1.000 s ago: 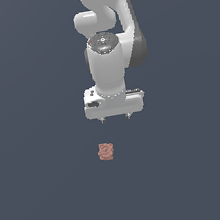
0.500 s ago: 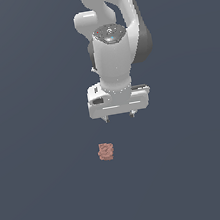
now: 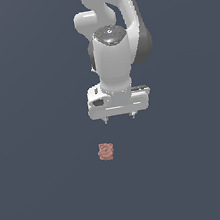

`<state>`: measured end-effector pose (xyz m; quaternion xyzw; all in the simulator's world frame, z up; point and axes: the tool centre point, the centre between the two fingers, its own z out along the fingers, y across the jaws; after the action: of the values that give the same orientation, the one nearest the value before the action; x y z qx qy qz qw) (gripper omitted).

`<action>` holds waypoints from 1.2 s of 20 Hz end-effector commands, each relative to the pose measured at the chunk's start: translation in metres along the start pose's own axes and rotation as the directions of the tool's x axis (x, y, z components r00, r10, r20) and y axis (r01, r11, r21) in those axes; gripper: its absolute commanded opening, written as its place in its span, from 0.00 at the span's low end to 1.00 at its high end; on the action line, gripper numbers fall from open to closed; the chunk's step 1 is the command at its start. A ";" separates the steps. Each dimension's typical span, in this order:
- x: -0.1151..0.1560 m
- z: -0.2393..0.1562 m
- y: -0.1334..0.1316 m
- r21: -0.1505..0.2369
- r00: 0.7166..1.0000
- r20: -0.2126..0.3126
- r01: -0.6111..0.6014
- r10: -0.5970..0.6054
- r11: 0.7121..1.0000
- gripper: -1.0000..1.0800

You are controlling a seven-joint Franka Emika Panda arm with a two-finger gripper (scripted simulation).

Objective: Pick up the object and move it to a goal position.

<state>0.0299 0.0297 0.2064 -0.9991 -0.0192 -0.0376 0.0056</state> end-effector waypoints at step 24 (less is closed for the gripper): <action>0.039 0.114 0.079 -0.024 0.976 0.070 -0.204 0.205 0.979 0.96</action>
<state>0.0787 -0.0439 0.0990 -0.9967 0.0807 -0.0018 0.0006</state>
